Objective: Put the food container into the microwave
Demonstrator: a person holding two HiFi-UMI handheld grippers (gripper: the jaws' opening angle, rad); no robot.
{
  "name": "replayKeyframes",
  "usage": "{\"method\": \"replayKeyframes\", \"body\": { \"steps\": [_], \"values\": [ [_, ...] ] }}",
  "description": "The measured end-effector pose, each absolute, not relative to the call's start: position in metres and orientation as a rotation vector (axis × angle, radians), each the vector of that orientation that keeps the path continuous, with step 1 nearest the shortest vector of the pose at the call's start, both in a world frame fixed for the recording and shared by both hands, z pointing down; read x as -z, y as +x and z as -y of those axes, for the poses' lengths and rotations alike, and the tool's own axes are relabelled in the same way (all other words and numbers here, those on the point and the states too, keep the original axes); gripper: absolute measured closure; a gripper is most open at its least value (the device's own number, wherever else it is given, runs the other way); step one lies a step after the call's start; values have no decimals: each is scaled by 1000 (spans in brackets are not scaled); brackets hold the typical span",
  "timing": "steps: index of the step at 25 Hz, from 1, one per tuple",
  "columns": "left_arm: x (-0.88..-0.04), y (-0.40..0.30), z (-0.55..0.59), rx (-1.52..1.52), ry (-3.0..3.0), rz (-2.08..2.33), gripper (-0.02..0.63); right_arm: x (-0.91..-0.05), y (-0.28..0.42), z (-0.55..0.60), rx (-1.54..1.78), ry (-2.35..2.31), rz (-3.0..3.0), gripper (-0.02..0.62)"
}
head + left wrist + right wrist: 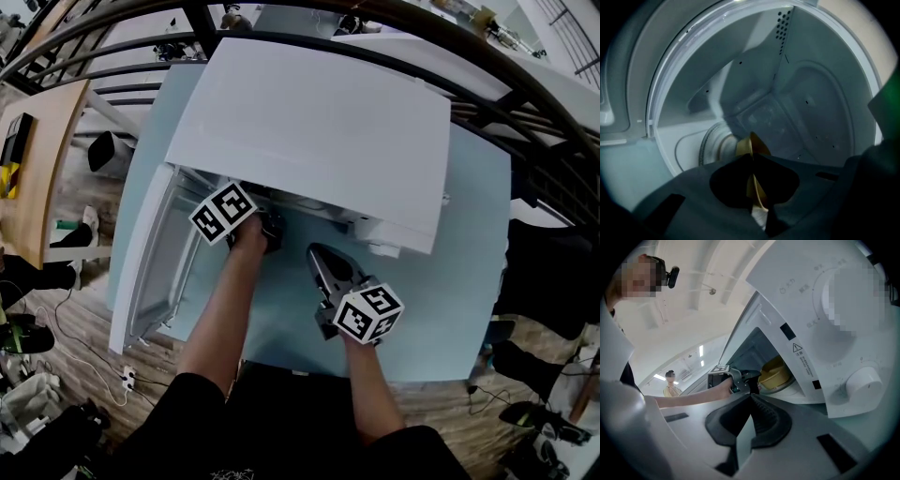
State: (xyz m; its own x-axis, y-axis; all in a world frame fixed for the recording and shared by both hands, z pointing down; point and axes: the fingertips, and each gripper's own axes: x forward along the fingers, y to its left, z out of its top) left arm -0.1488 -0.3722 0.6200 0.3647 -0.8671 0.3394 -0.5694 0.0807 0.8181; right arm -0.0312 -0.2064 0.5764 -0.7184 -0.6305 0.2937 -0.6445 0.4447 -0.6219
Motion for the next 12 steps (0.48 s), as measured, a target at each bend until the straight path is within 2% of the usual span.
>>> {"method": "replayKeyframes", "body": {
  "steps": [12],
  "values": [
    [-617, -145, 372, 393, 1626, 1287, 583, -575, -25, 205, -1156, 1196, 2645, 591]
  ]
}}
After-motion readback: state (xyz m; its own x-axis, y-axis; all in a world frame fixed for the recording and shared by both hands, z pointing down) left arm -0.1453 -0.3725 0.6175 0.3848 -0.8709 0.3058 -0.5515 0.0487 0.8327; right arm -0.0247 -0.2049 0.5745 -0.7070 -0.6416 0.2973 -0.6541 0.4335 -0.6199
